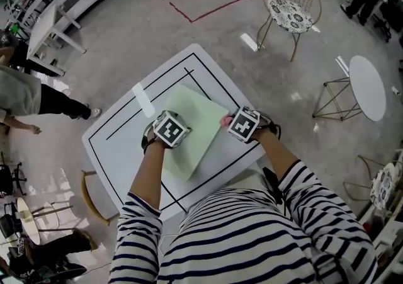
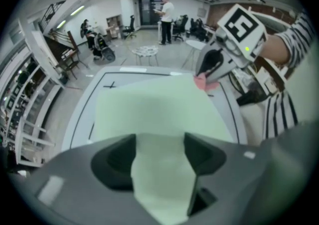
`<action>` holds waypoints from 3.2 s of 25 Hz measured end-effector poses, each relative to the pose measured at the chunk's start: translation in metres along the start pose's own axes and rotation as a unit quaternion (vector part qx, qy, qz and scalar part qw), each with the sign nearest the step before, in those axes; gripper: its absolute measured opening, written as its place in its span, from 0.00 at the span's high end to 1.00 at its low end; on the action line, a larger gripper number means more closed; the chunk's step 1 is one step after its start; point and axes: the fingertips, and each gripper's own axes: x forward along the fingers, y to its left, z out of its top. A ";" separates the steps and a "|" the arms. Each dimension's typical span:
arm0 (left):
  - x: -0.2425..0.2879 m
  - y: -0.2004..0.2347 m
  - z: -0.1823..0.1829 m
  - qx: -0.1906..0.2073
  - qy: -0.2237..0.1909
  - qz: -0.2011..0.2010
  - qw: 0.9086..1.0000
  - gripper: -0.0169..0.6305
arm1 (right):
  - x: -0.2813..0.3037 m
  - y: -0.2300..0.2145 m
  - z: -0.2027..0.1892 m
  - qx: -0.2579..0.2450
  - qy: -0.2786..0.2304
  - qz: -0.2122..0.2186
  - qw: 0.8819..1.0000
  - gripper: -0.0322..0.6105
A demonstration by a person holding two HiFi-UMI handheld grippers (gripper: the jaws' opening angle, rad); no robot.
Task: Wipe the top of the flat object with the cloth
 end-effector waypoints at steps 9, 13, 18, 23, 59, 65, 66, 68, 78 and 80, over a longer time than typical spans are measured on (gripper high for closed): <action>-0.009 -0.008 -0.033 -0.036 -0.007 -0.003 0.999 0.50 | 0.032 -0.030 0.099 -0.026 -0.044 -0.040 0.998 0.87; -0.012 -0.009 -0.040 -0.062 -0.027 0.003 0.998 0.50 | 0.042 -0.031 0.140 -0.064 -0.061 -0.043 0.995 0.87; -0.011 -0.004 -0.048 -0.087 -0.042 0.015 0.995 0.50 | 0.054 -0.023 0.159 -0.096 -0.054 -0.025 0.994 0.87; -0.011 -0.004 -0.050 -0.086 -0.042 0.011 0.995 0.50 | 0.054 -0.010 0.147 -0.107 -0.042 0.001 0.993 0.87; -0.006 -0.005 -0.051 -0.085 0.006 0.029 0.996 0.50 | -0.002 0.161 -0.012 -0.154 -0.025 0.149 0.976 0.87; -0.006 -0.004 -0.051 -0.087 0.000 0.033 0.996 0.50 | -0.019 0.190 -0.038 -0.177 0.020 0.186 0.966 0.87; -0.006 -0.004 -0.051 -0.087 0.000 0.033 0.996 0.50 | -0.023 0.197 -0.043 -0.181 0.030 0.201 0.962 0.87; -0.006 -0.004 -0.053 -0.089 0.000 0.032 0.995 0.50 | -0.028 0.213 -0.052 -0.181 0.048 0.235 0.954 0.87; -0.011 -0.007 -0.048 -0.060 -0.007 0.033 0.998 0.53 | -0.014 0.218 -0.044 -0.130 0.058 0.207 0.968 0.87; -0.011 -0.007 -0.048 -0.064 -0.010 0.034 0.997 0.54 | -0.013 0.210 -0.043 -0.124 0.056 0.183 0.974 0.87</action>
